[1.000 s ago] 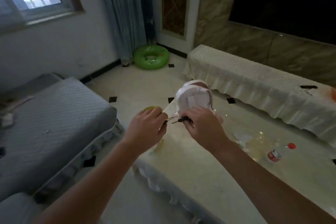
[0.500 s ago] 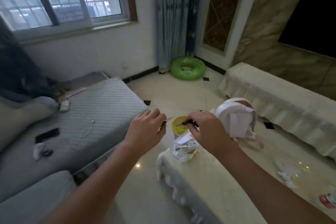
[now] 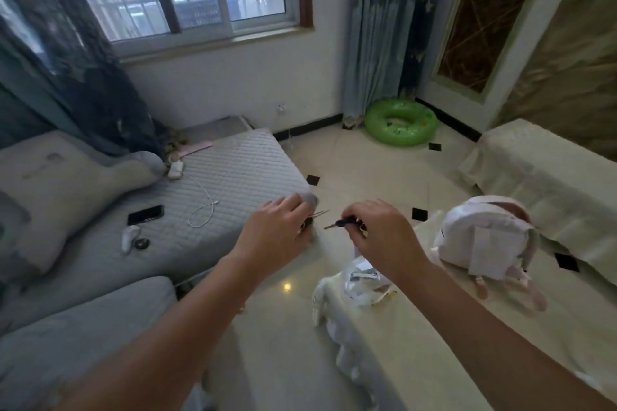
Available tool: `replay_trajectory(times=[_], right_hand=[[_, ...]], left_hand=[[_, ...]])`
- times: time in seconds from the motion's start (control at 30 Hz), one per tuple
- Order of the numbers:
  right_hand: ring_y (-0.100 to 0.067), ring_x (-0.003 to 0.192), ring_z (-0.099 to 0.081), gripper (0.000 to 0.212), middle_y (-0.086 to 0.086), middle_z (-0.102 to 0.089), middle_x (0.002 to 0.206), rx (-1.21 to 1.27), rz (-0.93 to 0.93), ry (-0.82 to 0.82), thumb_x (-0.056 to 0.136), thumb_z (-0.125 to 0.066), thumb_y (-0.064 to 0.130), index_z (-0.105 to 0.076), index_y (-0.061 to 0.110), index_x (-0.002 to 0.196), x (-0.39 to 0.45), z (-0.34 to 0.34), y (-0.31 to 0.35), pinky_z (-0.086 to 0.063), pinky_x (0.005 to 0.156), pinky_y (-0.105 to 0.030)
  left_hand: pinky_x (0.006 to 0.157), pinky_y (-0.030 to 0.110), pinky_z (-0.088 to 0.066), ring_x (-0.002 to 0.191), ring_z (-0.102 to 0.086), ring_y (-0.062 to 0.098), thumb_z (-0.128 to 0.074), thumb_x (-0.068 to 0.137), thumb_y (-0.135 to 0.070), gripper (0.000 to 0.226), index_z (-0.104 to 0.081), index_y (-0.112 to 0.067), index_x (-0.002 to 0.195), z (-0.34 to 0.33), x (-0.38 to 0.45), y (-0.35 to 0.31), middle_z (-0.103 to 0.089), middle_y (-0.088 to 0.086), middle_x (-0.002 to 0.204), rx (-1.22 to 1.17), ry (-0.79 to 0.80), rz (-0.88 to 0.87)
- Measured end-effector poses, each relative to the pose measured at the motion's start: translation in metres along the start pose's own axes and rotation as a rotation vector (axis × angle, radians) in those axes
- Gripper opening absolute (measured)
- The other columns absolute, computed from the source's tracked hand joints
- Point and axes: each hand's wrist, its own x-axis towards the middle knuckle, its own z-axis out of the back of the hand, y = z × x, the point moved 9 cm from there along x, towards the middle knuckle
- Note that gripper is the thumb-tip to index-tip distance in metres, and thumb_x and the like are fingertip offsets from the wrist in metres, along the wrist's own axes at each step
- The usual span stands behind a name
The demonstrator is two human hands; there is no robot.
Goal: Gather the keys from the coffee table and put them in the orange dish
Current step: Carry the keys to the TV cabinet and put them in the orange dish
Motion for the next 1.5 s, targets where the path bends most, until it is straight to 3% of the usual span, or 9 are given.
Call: replay_trajectory(times=[0.13,0.37,0.5,0.7,0.8,1.07,1.33,1.5], right_hand=[[-0.018,0.074,-0.058,0.007,0.003,-0.069,0.081,0.038,0.021,0.040,0.083,-0.068,0.015,-0.068,0.018,0.089,0.013,-0.021,0.004,-0.049,0.069,-0.034],[-0.018,0.075,-0.060,0.008,0.003,-0.069,0.081,0.045,0.044,0.064,0.081,-0.068,0.014,-0.068,0.018,0.088,0.057,-0.055,0.024,-0.050,0.070,-0.034],[-0.014,0.076,-0.058,0.009,0.005,-0.069,0.083,0.009,-0.047,0.006,0.082,-0.068,0.015,-0.068,0.019,0.089,0.072,-0.063,0.023,-0.048,0.070,-0.028],[-0.011,0.074,-0.053,0.009,0.008,-0.066,0.081,-0.076,-0.286,-0.126,0.080,-0.069,0.013,-0.066,0.020,0.086,0.056,-0.043,0.000,-0.038,0.067,-0.022],[-0.010,0.074,-0.050,0.010,0.010,-0.064,0.080,-0.139,-0.443,-0.170,0.081,-0.067,0.014,-0.065,0.022,0.086,0.019,-0.021,-0.016,-0.037,0.066,-0.023],[-0.011,0.081,-0.054,0.008,0.009,-0.065,0.086,-0.309,-0.836,-0.330,0.083,-0.061,0.020,-0.065,0.024,0.088,-0.145,0.072,-0.026,-0.043,0.067,-0.030],[-0.015,0.080,-0.055,0.012,0.008,-0.066,0.084,-0.423,-1.012,-0.504,0.083,-0.064,0.014,-0.065,0.023,0.091,-0.314,0.161,0.024,-0.044,0.068,-0.029],[-0.017,0.080,-0.057,0.012,0.006,-0.066,0.085,-0.509,-1.111,-0.563,0.083,-0.066,0.014,-0.066,0.021,0.093,-0.418,0.207,0.060,-0.049,0.071,-0.034]], left_hand=[[0.060,0.031,-0.045,0.074,-0.062,0.019,-0.060,0.088,-0.030,0.015,-0.065,-0.018,0.096,-0.003,-0.010,0.031,-0.064,0.000,0.090,0.049,0.033,0.083],[0.056,0.030,-0.042,0.070,-0.060,0.020,-0.060,0.089,-0.025,0.011,-0.065,-0.016,0.093,0.002,-0.013,0.086,-0.063,0.000,0.086,0.037,0.021,0.142],[0.057,0.028,-0.044,0.072,-0.060,0.018,-0.057,0.091,-0.029,0.015,-0.064,-0.017,0.096,-0.010,0.004,0.108,-0.062,-0.001,0.089,0.016,0.052,0.044],[0.059,0.029,-0.047,0.072,-0.062,0.020,-0.067,0.085,-0.024,0.013,-0.066,-0.016,0.094,-0.034,0.049,0.096,-0.063,0.001,0.087,-0.125,0.071,-0.191],[0.065,0.034,-0.050,0.076,-0.063,0.023,-0.067,0.084,-0.021,0.013,-0.067,-0.015,0.096,-0.048,0.064,0.061,-0.063,0.003,0.088,-0.226,0.090,-0.316],[0.059,0.036,-0.051,0.071,-0.062,0.026,-0.066,0.081,-0.020,0.010,-0.066,-0.014,0.089,-0.040,0.044,-0.110,-0.061,0.003,0.081,-0.420,0.112,-0.708],[0.055,0.028,-0.044,0.068,-0.060,0.020,-0.068,0.081,-0.021,0.009,-0.066,-0.017,0.089,0.016,-0.030,-0.273,-0.061,0.000,0.082,-0.509,0.074,-0.971],[0.058,0.035,-0.050,0.070,-0.059,0.021,-0.063,0.085,-0.021,0.009,-0.064,-0.016,0.092,0.049,-0.094,-0.371,-0.059,0.001,0.083,-0.591,0.080,-1.094]])
